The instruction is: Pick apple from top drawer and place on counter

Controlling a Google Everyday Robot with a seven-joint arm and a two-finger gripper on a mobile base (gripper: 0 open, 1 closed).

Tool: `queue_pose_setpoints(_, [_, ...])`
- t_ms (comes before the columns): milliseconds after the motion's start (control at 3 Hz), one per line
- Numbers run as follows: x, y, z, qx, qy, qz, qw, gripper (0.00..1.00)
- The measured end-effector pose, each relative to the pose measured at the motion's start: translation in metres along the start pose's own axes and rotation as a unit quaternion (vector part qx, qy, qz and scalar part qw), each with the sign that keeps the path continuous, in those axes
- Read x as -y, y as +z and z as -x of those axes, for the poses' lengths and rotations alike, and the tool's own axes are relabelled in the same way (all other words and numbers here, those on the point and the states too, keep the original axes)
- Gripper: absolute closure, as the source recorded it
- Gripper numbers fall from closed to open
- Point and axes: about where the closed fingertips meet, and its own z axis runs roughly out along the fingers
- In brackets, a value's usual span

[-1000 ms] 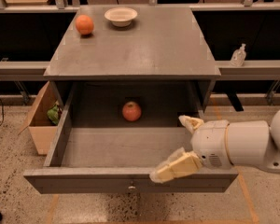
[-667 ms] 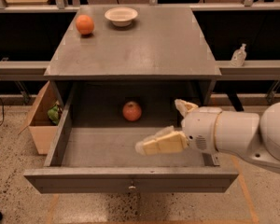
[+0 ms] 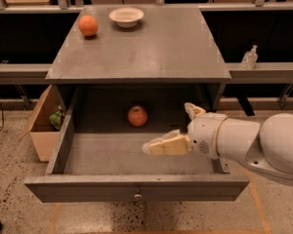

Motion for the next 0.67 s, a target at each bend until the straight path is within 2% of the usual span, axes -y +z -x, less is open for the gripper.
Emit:
queue_pose_setpoints(333, [0.034,0.015,-0.029,-0.001,-0.001,-0.019,0.9998,0.0])
queue_pose_setpoints(667, [0.063,0.03,-0.042,-0.003,-0.012,-0.037,0.9992,0.0])
